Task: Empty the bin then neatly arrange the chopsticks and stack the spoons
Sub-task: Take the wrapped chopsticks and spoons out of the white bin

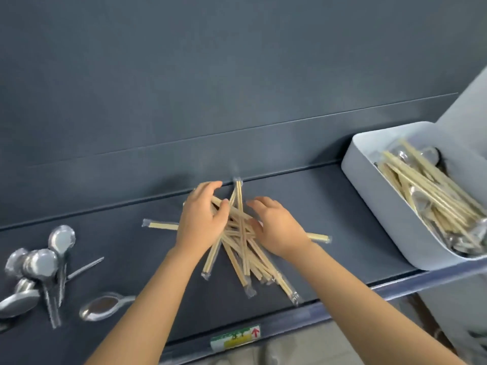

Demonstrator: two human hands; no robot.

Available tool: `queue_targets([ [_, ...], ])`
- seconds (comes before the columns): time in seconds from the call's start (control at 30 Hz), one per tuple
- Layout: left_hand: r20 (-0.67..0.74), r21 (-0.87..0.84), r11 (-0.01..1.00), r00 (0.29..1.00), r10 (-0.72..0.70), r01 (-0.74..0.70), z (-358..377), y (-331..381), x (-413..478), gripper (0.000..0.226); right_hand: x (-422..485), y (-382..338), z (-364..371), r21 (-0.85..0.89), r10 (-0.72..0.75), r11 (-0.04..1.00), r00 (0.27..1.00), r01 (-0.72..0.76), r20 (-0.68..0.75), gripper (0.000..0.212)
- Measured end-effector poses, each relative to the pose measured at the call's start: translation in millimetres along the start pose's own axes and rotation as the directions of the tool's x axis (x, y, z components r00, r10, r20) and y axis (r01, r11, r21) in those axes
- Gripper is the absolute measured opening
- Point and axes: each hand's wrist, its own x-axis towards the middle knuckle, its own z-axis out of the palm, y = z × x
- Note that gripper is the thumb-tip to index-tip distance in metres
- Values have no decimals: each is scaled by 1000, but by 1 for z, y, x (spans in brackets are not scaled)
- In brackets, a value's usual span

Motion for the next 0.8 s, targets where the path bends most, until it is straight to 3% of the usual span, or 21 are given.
queue_targets([
  [0.13, 97, 41, 981, 978, 185, -190, 11, 34, 25, 47, -30, 9, -25, -73, 132, 987, 984, -141, -121, 47],
  [0.27, 158, 74, 917, 912, 378, -393, 44, 92, 34, 65, -66, 40, -73, -38, 249, 960, 912, -276, -325, 48],
  [0.4, 220, 57, 824, 812, 540, -564, 85, 155, 27, 56, -104, 87, -121, 41, 358, 920, 794, -389, -491, 47],
  [0.53, 269, 27, 767, 744, 612, -641, 130, 218, 26, 45, -128, 155, -157, 84, 448, 878, 750, -470, -486, 43],
  [0.63, 337, 93, 792, 767, 546, -604, 173, 260, 32, 23, -124, 219, -176, 55, 434, 891, 808, -451, -398, 36],
  [0.73, 424, 333, 818, 849, 315, -470, 216, 289, 36, 16, -110, 270, -181, -49, 358, 925, 910, -376, -209, 35],
  [0.8, 486, 442, 806, 860, 154, -393, 239, 299, 38, 23, -101, 294, -179, -96, 273, 954, 956, -282, -104, 34],
])
